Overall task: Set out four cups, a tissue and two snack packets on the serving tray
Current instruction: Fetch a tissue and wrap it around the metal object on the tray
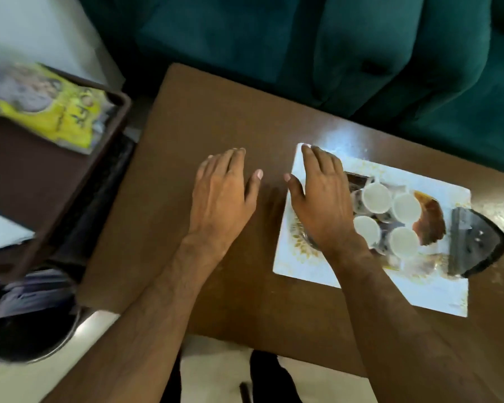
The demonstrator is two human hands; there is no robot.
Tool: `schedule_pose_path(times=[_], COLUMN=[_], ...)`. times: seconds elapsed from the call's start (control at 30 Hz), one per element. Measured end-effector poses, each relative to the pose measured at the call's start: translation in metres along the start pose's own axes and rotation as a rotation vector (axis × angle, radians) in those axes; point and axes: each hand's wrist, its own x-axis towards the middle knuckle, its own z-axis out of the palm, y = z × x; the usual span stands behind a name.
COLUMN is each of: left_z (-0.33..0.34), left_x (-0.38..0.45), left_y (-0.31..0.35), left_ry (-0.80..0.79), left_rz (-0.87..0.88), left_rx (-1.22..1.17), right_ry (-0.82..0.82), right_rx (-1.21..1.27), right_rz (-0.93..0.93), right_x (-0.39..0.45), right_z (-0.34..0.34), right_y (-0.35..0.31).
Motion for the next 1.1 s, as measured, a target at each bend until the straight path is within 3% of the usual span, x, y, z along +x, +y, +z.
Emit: schedule_pose_path(times=[0.57, 0.83, 1.1], left_z=[-0.169, -0.164, -0.148], left_x=[-0.089, -0.121, -0.127], left_y=[-0.293, -0.36, -0.384], left_ry=[0.159, 0.087, 0.024], left_rz=[-0.379, -0.544, -0.591], left_rx=[0.081, 0.038, 0.009], right_ry=[-0.143, -0.379, -0.448], right_rx=[0.174, 0.216, 0.196], right_rz=[-0.383, -0.37, -0.319], right_x=[-0.029, -0.038, -0.041], right_z=[0.075, 0.122, 0.151], right_y=[-0.36, -0.438, -0.467])
